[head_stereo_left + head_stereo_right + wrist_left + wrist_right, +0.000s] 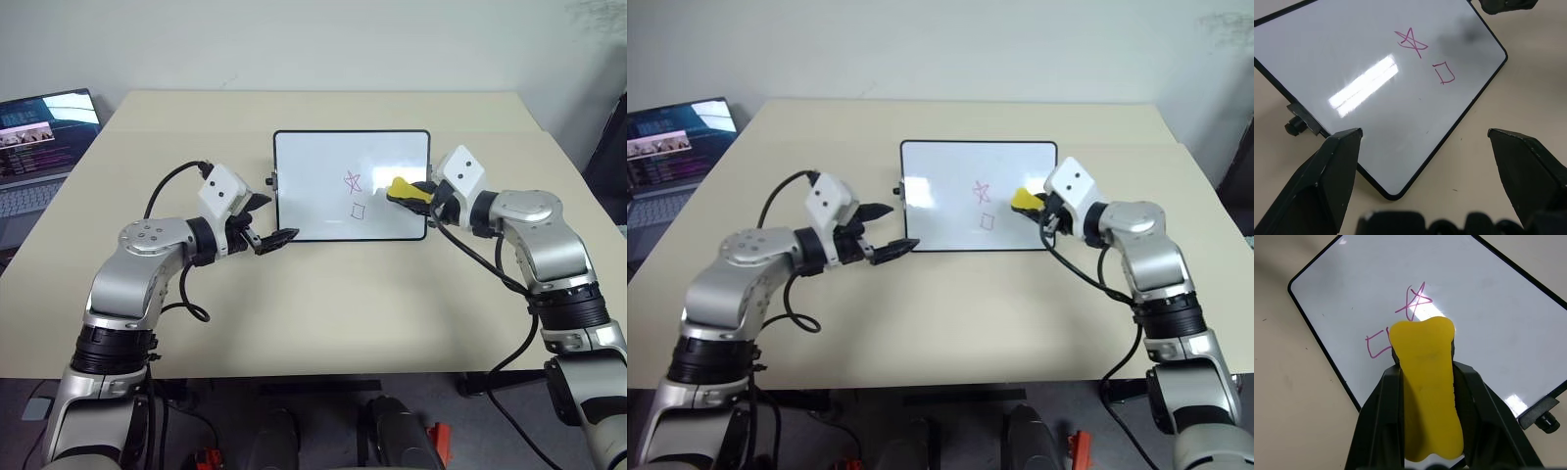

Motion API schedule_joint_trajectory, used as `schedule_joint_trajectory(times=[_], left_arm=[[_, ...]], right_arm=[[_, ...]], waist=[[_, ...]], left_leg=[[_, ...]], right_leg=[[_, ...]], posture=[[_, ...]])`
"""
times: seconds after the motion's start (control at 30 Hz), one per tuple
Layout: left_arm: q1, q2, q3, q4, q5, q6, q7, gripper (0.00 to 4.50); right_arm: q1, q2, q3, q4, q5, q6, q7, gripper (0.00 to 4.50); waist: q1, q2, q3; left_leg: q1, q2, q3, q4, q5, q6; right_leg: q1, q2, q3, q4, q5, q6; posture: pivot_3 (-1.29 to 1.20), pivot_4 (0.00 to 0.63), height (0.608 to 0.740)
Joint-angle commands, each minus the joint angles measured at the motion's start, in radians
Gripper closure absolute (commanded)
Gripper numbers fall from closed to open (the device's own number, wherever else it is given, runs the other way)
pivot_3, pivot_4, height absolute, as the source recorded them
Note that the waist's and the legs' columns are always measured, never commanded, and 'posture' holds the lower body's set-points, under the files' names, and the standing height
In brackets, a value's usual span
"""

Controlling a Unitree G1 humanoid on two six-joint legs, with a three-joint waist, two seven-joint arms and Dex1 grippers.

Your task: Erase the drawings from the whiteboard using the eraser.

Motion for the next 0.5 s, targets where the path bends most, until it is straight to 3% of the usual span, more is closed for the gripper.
schedule_joint_trajectory(times=[0.03,0.5], left_arm=[[-0.004,0.005,0.029,-0.040,-0.021,-0.002,0.004,0.00],[0.011,0.020,0.023,-0.043,-0.021,0.005,-0.011,0.00]], right_arm=[[-0.023,-0.008,-0.008,-0.017,0.004,-0.013,-0.002,3.48],[-0.012,-0.011,0.011,-0.047,0.015,0.025,0.030,3.48]], waist=[[0.000,0.000,0.000],[0.000,0.000,0.000]], left_leg=[[0.000,0.000,0.000,0.000,0.000,0.000],[0.000,0.000,0.000,0.000,0.000,0.000]], right_leg=[[0.000,0.000,0.000,0.000,0.000,0.000],[0.000,0.000,0.000,0.000,0.000,0.000]], posture=[[0.00,0.150,0.740],[0.00,0.150,0.740]])
